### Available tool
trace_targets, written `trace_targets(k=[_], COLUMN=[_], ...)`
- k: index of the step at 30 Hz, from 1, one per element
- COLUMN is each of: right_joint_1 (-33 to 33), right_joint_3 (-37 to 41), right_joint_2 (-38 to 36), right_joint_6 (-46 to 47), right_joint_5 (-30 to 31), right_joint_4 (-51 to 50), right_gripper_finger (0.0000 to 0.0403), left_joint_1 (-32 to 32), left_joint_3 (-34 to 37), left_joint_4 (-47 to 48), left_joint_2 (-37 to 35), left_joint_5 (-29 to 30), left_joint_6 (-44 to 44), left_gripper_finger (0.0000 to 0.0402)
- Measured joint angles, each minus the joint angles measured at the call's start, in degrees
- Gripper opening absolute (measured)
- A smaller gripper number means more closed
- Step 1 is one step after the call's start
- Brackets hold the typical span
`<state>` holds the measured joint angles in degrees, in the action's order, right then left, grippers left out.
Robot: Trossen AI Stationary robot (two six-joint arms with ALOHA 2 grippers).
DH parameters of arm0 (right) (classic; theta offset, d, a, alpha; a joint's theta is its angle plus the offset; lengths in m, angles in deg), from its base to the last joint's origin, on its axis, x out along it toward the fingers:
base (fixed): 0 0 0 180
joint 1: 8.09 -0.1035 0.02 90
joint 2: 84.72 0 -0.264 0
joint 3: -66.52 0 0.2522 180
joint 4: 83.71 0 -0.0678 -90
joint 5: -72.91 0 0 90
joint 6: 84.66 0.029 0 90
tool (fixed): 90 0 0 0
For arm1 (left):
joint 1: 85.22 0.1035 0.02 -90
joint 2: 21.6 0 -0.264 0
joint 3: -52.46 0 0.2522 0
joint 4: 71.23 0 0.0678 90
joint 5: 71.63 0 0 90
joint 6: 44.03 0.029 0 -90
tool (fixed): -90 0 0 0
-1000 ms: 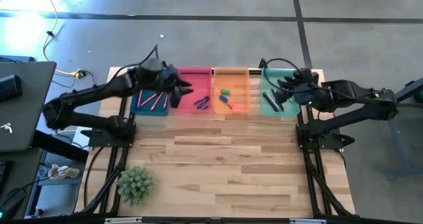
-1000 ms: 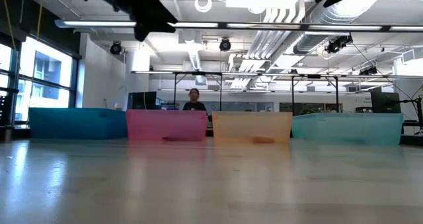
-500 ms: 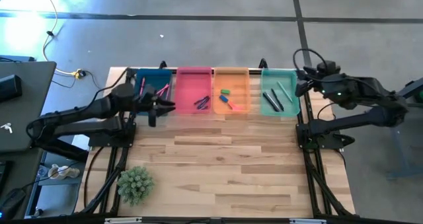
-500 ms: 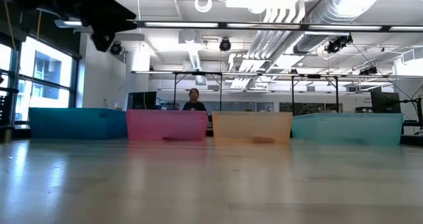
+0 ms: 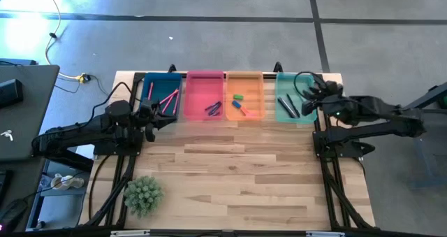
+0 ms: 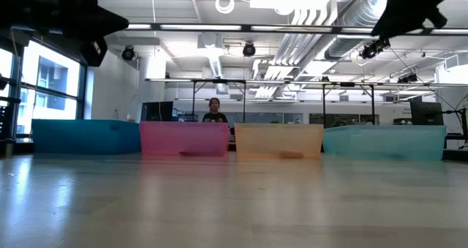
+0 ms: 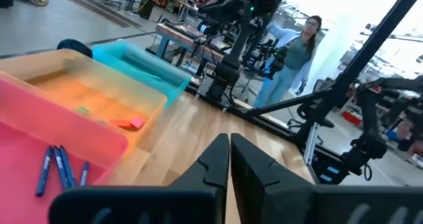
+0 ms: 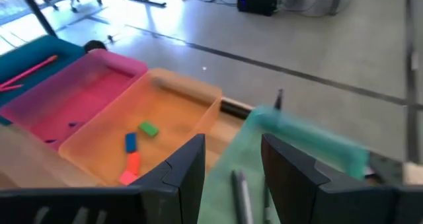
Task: Sort crayons/erasers/pens/pencils in bins
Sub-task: Return to Home Position
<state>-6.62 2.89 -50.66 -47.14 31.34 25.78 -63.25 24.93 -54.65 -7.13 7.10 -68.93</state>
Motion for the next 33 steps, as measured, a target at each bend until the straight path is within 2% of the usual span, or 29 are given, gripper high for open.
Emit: trace_targets(k=[7, 13, 18, 27, 33], right_joint_1=[0.0, 0.0, 0.0, 0.0, 0.0], right_joint_3=[11.0, 16.2, 19.6, 31.3, 38.2], right_joint_2=[-5.7, -11.1, -15.1, -21.2, -25.2], right_joint_6=[-0.2, -0.7, -4.3, -10.3, -11.3], right_joint_5=[-2.2, -2.2, -1.9, -2.1, -7.3], right_joint_4=[10.9, 15.5, 20.6, 37.5, 44.5], right_gripper_finger=[0.014, 0.014, 0.014, 0.014, 0.014], left_joint_1=[-0.3, -0.3, -0.3, -0.3, -0.3], left_joint_3=[4.0, 4.8, 4.8, 4.8, 4.8], left_joint_4=[-0.2, -0.2, -0.2, -0.1, 0.3], left_joint_2=[-4.1, -4.8, -4.8, -4.8, -4.8], left_joint_5=[1.0, 3.1, 3.7, 6.8, 7.4], left_joint_6=[-0.6, 1.4, 3.8, 4.7, 5.0], left_gripper_finger=[0.0001, 0.0001, 0.0, 0.0, 0.0])
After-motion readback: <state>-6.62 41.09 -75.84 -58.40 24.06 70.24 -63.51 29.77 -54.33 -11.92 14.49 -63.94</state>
